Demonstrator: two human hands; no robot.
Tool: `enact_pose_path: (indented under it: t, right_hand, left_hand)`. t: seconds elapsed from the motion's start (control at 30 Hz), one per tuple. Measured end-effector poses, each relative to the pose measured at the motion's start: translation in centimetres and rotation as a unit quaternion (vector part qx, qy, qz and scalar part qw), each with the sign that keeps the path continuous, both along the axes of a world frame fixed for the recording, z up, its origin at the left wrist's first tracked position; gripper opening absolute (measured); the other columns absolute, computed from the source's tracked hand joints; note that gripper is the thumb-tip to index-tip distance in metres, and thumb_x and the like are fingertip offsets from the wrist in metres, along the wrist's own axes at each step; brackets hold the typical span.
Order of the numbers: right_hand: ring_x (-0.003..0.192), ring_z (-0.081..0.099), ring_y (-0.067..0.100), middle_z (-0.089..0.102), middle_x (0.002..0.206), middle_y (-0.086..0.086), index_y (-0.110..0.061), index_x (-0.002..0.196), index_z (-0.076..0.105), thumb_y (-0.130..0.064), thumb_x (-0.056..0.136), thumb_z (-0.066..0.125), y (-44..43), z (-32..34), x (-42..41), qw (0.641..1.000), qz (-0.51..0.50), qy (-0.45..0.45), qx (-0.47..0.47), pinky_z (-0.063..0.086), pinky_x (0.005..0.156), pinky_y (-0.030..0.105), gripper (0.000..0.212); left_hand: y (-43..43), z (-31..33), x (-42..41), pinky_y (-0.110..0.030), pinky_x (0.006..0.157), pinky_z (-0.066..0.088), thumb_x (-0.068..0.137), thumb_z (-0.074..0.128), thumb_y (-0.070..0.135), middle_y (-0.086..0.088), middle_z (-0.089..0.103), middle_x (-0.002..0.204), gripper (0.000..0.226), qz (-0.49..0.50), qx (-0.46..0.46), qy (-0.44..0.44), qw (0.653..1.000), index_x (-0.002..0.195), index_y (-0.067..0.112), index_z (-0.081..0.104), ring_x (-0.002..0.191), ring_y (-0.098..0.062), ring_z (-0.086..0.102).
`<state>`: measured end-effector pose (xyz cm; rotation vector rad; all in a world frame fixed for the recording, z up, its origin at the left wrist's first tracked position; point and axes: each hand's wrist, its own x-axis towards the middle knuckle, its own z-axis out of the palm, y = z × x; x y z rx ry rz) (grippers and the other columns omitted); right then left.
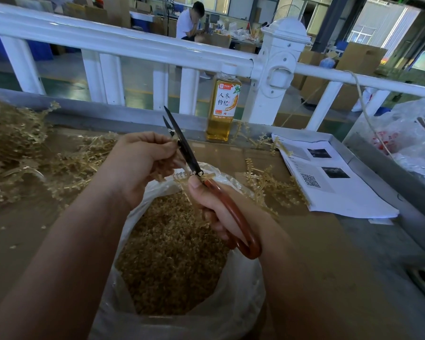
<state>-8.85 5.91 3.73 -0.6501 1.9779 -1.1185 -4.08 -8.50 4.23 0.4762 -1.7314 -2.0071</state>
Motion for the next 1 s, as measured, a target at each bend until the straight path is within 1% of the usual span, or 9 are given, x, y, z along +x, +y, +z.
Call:
enact_pose_path:
  t: [0.03,0.1,0.2,0.43,0.6,0.7,0.77,0.9,1.0]
  right_hand:
    - [0.028,0.034,0.000,0.037,0.064,0.000,-0.025,0.085,0.042,-0.059,0.090,0.029,-0.1,-0.3,-0.1,1.000,-0.010,0.017,-0.006,0.025,0.032,0.014,0.038]
    - [0.026,0.033,0.001,0.036,0.063,0.001,-0.026,0.076,0.039,-0.059,0.090,0.028,-0.1,-0.4,-0.1,0.999,-0.004,0.032,-0.005,0.024,0.032,0.015,0.038]
    - [0.027,0.032,0.001,0.036,0.063,0.000,-0.028,0.075,0.038,-0.060,0.089,0.027,0.0,-0.2,0.1,0.999,-0.011,0.030,-0.008,0.024,0.033,0.015,0.037]
    - [0.029,0.031,0.001,0.035,0.062,0.000,-0.027,0.075,0.038,-0.062,0.088,0.028,-0.1,-0.2,0.2,1.000,-0.013,0.023,-0.006,0.023,0.036,0.018,0.038]
    - [0.033,0.031,0.001,0.035,0.063,0.000,-0.027,0.074,0.037,-0.060,0.089,0.028,0.0,0.1,0.4,1.000,-0.020,0.023,-0.005,0.023,0.038,0.019,0.038]
    - [0.039,0.030,0.005,0.035,0.063,0.000,-0.027,0.076,0.037,-0.061,0.090,0.028,0.1,0.1,0.4,1.000,-0.015,0.018,-0.010,0.023,0.040,0.020,0.038]
    - [0.035,0.031,0.003,0.036,0.061,-0.001,-0.027,0.076,0.038,-0.061,0.090,0.029,0.3,0.2,0.5,1.000,-0.013,0.010,-0.011,0.024,0.038,0.019,0.037]
    - [0.024,0.036,0.000,0.046,0.045,-0.010,-0.027,0.072,0.040,-0.050,0.095,0.032,0.5,0.8,1.0,0.995,-0.011,-0.068,-0.067,0.026,0.029,0.011,0.033]
    - [0.024,0.035,0.001,0.043,0.056,-0.003,-0.030,0.074,0.037,-0.059,0.091,0.029,0.3,0.7,0.6,0.999,-0.010,-0.016,-0.026,0.026,0.030,0.013,0.035]
  left_hand:
    - [0.0,0.0,0.0,-0.020,0.050,0.043,0.086,0.053,-0.002,-0.002,0.066,0.055,0.014,-0.002,0.010,0.003,1.000,0.075,0.005,0.060,0.049,-0.011,0.058]
    - [0.0,-0.1,-0.1,-0.022,0.054,0.044,0.086,0.052,-0.003,-0.003,0.066,0.055,0.015,-0.003,0.024,0.010,1.000,0.075,0.005,0.059,0.051,-0.012,0.060]
    - [0.1,-0.1,-0.1,-0.027,0.059,0.043,0.085,0.053,-0.002,-0.004,0.066,0.057,0.015,-0.005,0.035,0.014,0.999,0.073,0.005,0.059,0.057,-0.018,0.058]
    - [0.1,0.1,-0.1,-0.020,0.052,0.047,0.084,0.054,0.000,-0.003,0.067,0.057,0.017,-0.017,0.047,0.012,0.999,0.071,0.008,0.060,0.051,-0.010,0.063]
    - [0.2,0.2,0.0,-0.027,0.059,0.043,0.083,0.055,0.001,-0.003,0.067,0.057,0.016,-0.016,0.044,0.005,0.999,0.070,0.007,0.061,0.050,-0.010,0.062]
    - [0.1,0.2,0.0,-0.024,0.056,0.047,0.083,0.054,0.001,-0.002,0.067,0.058,0.015,-0.026,0.043,0.003,0.999,0.071,0.007,0.062,0.051,-0.011,0.062]
    - [0.0,0.1,0.0,-0.020,0.053,0.048,0.083,0.054,0.001,-0.002,0.067,0.058,0.015,-0.028,0.047,0.003,0.998,0.072,0.006,0.062,0.051,-0.011,0.062]
    - [0.0,0.1,-0.1,-0.020,0.052,0.048,0.083,0.054,0.001,-0.003,0.067,0.060,0.013,-0.034,0.052,0.002,0.998,0.074,0.006,0.062,0.052,-0.011,0.062]
    - [-0.1,0.1,0.0,-0.019,0.052,0.048,0.084,0.053,0.002,-0.003,0.068,0.060,0.014,-0.034,0.053,0.007,0.998,0.074,0.006,0.063,0.053,-0.011,0.063]
